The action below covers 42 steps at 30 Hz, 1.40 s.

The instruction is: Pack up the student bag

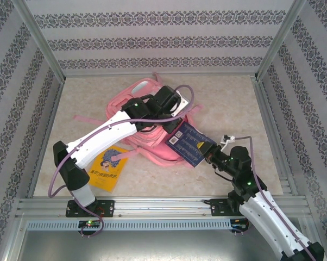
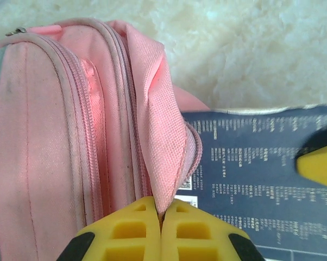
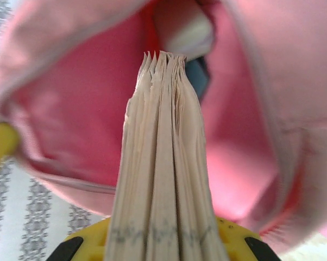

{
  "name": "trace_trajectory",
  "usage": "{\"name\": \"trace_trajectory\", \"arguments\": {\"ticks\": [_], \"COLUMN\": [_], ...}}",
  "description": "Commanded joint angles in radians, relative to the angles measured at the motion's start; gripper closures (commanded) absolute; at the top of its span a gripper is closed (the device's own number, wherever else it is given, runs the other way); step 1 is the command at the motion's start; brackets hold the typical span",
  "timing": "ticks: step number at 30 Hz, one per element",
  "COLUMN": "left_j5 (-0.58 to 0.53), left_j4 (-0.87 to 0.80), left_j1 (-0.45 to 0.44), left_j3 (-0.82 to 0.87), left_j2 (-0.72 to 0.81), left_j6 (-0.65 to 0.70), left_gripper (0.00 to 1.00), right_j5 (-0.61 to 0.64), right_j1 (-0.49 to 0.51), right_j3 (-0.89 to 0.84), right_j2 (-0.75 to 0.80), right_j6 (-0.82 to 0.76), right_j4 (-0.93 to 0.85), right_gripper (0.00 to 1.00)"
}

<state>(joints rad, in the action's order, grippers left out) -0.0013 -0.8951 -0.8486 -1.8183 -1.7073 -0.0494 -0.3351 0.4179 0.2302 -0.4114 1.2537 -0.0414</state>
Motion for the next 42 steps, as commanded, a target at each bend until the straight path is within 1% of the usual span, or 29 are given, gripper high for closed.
{"name": "trace_trajectory", "arguments": {"ticks": [1, 4, 8, 11, 14, 19, 23, 27, 31, 35, 37, 42], "left_j5": [0.023, 0.041, 0.023, 0.028, 0.075, 0.146, 0.183, 0.21, 0.209, 0.2, 0.202, 0.226], "left_j4": [0.008, 0.01, 0.012, 0.046, 0.096, 0.151, 0.135, 0.131, 0.129, 0.121, 0.117, 0.131], "left_j1": [0.027, 0.037, 0.05, 0.076, 0.114, 0.167, 0.172, 0.172, 0.172, 0.172, 0.172, 0.172], "left_j3": [-0.05, -0.05, -0.042, 0.003, 0.056, 0.103, 0.085, 0.066, 0.042, 0.033, 0.033, 0.029], "left_j2": [0.069, 0.086, 0.109, 0.146, 0.192, 0.244, 0.233, 0.217, 0.205, 0.198, 0.195, 0.194], "left_j6": [-0.008, -0.015, -0.024, -0.043, -0.078, -0.11, -0.107, -0.115, -0.123, -0.122, -0.131, -0.151], "left_gripper": [1.0, 1.0, 1.0, 1.0, 1.0, 1.0, 1.0, 1.0, 1.0, 1.0, 1.0, 1.0], "right_j5": [0.121, 0.186, 0.221, 0.255, 0.277, 0.262, 0.217, 0.17, 0.164, 0.154, 0.163, 0.253], "right_j1": [0.058, 0.103, 0.125, 0.15, 0.167, 0.17, 0.17, 0.172, 0.174, 0.203, 0.232, 0.269], "right_j3": [0.0, -0.009, -0.015, -0.002, -0.008, -0.023, -0.023, 0.029, 0.052, 0.104, 0.155, 0.197], "right_j2": [-0.011, -0.057, -0.116, -0.128, -0.117, -0.091, -0.087, -0.132, -0.224, -0.348, -0.405, -0.516], "right_j6": [-0.076, -0.105, -0.106, -0.121, -0.128, -0.109, -0.061, -0.013, 0.085, 0.109, 0.098, 0.105], "right_j4": [-0.041, -0.051, -0.05, -0.068, -0.068, -0.037, 0.09, 0.227, 0.4, 0.538, 0.573, 0.638], "right_gripper": [1.0, 1.0, 1.0, 1.0, 1.0, 1.0, 1.0, 1.0, 1.0, 1.0, 1.0, 1.0]}}
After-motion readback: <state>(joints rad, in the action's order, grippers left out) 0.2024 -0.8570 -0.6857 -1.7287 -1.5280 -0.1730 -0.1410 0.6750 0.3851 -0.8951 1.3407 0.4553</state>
